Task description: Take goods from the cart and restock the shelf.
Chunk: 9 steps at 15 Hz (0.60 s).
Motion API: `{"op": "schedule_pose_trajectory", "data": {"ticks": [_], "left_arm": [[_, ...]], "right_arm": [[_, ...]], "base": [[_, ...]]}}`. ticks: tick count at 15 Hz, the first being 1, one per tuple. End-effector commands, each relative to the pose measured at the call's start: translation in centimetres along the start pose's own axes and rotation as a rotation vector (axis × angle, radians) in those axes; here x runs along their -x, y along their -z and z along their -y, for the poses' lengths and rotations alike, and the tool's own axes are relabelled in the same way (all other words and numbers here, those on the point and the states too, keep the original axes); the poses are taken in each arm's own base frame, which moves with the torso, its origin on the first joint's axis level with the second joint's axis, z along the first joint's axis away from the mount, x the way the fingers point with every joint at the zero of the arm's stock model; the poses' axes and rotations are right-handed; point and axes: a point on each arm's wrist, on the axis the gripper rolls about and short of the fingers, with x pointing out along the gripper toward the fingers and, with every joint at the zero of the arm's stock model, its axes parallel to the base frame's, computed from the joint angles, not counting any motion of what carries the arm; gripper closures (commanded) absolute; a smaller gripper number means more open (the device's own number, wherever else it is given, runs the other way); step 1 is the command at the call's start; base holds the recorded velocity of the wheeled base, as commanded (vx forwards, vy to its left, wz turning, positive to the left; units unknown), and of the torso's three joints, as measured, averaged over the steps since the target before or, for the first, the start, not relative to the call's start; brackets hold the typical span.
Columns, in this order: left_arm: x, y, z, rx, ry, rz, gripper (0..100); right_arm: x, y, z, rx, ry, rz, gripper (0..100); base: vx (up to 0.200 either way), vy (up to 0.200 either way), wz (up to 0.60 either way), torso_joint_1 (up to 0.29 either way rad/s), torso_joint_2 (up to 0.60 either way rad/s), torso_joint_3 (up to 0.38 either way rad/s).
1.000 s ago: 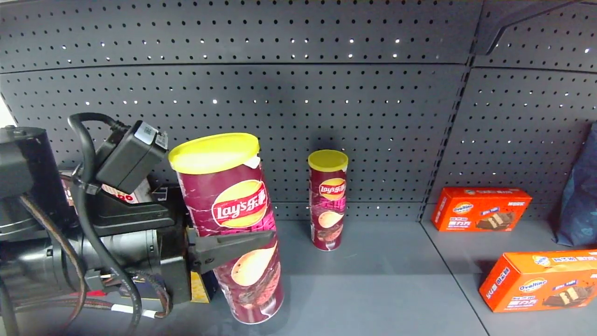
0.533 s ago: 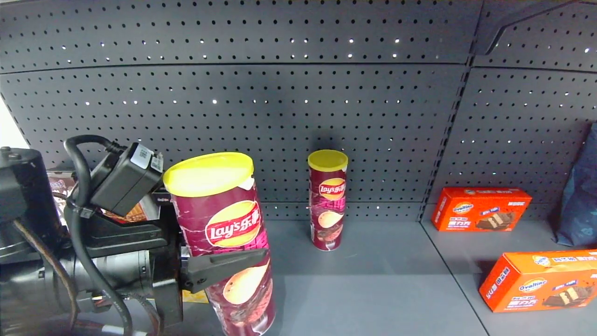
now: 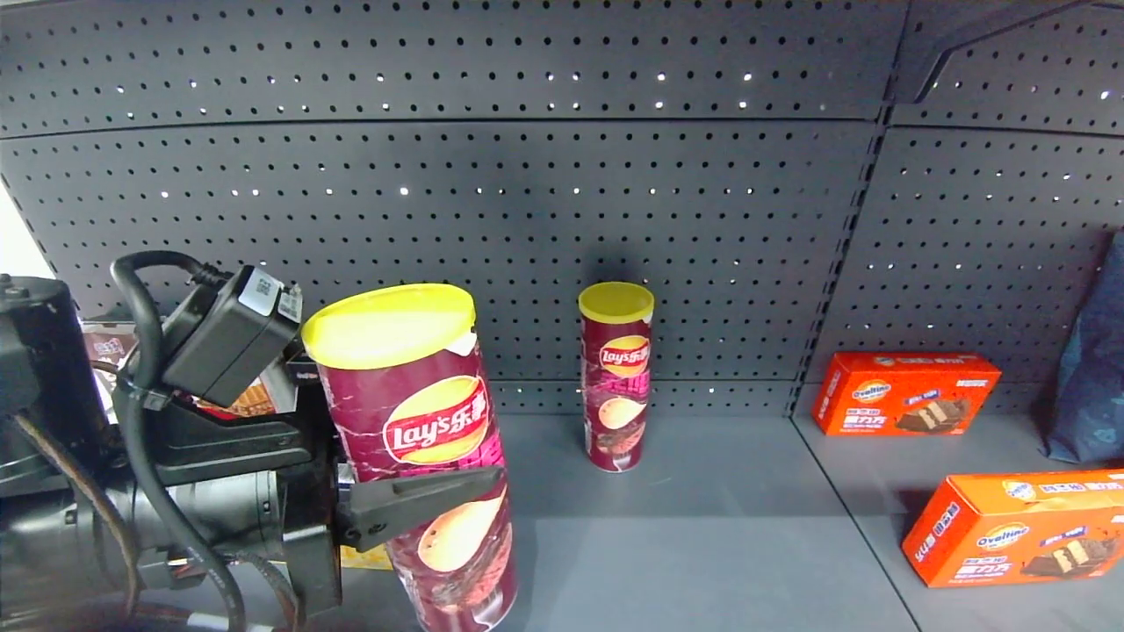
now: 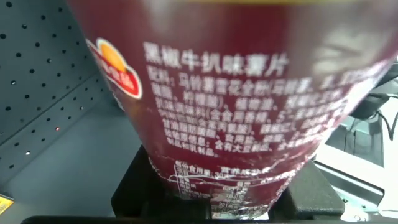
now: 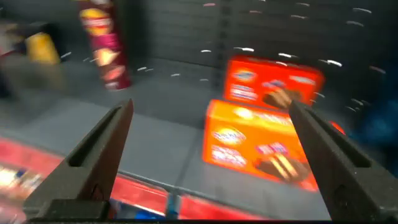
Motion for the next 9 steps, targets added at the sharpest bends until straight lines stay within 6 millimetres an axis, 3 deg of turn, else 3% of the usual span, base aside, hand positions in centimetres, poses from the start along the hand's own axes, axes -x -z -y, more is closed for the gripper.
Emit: {"op": "schedule_pose_trajectory", "data": {"ticks": [1, 4, 5, 8, 9], "left_arm": [[-0.1, 0.0, 0.0, -0.002, 0.000, 0.002, 100], [-0.1, 0.0, -0.1, 0.000, -0.005, -0.001, 100], [-0.1, 0.0, -0.1, 0.000, -0.009, -0.001, 100], [-0.2, 0.1, -0.1, 0.002, -0.018, -0.006, 100], [-0.2, 0.1, -0.1, 0.002, -0.018, -0.006, 100]], "right_arm": [[-5.9, -1.7, 0.3, 0.038, -0.171, -0.125, 0], [-11.5, -2.6, -0.6, 0.040, -0.288, -0.152, 0], [-12.2, -2.6, -0.8, 0.039, -0.309, -0.167, 0], [-17.6, -2.3, -2.2, 0.037, -0.378, -0.260, 0], [-18.4, -2.2, -2.3, 0.037, -0.381, -0.258, 0]], "base": [[0.000, 0.000, 0.00, 0.000, 0.00, 0.000], [0.000, 0.000, 0.00, 0.000, 0.00, 0.000], [0.000, 0.000, 0.00, 0.000, 0.00, 0.000], [0.000, 0.000, 0.00, 0.000, 0.00, 0.000], [0.000, 0.000, 0.00, 0.000, 0.00, 0.000]]}}
